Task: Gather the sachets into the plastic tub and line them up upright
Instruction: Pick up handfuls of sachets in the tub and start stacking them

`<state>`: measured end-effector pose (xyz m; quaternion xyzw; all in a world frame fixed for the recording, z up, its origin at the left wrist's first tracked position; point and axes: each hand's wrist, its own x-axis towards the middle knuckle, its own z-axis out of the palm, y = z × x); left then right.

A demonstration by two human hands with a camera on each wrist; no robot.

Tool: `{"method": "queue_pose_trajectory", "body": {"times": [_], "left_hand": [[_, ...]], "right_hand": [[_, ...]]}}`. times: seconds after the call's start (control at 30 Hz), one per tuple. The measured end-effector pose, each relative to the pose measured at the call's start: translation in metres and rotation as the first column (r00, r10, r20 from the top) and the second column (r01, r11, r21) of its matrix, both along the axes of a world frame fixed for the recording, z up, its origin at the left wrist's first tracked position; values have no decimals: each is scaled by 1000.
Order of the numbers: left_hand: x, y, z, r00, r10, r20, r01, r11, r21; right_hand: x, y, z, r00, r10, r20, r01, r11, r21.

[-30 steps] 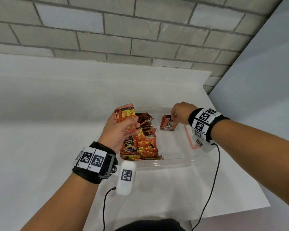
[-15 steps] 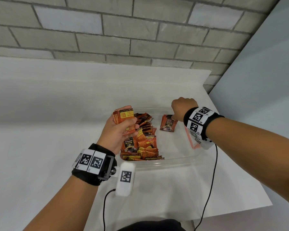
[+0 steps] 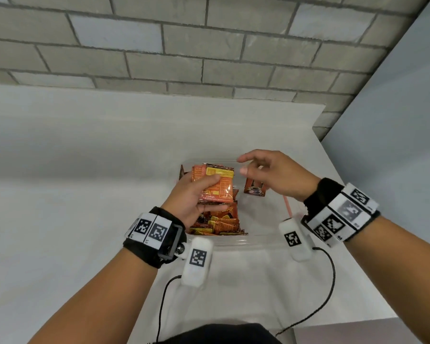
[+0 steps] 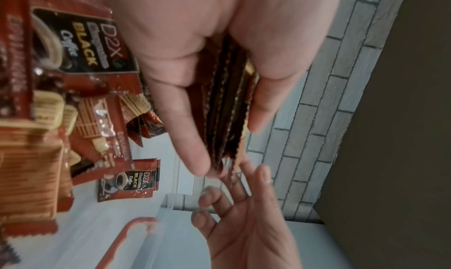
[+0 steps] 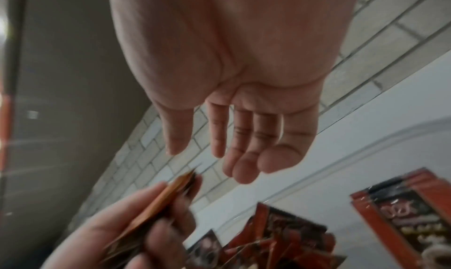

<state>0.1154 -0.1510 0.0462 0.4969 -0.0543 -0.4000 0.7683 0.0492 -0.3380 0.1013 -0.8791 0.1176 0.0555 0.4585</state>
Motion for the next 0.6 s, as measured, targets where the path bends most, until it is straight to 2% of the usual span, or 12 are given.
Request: {"method": "queue_pose_trajectory", "body": {"times": [0.1, 0.23, 0.33, 0.4, 0.5, 0.6], "left_hand": [[-8, -5, 3, 997, -62, 46, 62, 998, -1], [-18, -7, 2, 992, -91, 91, 90, 996, 23], [-18, -5, -2, 995, -33, 92, 33, 999, 2], [-19, -6, -3, 996, 17, 82, -14, 999, -28], [-21, -7, -2, 997, 59, 55, -54, 995, -89], [-20, -9, -1, 993, 94, 72, -86, 991, -103]], "right_hand": [[-14, 17, -9, 997, 57, 56, -61, 996, 62], [-23, 16, -23, 979, -80, 189, 54, 988, 143], [-27, 19, -25, 890, -203, 409, 147, 975, 164], [-33, 21, -25, 850, -163, 501, 136, 987, 90], [-40, 22, -33, 907, 31, 421, 26, 991, -129], [-46, 19, -33, 950, 124, 287, -78, 983, -169]]}}
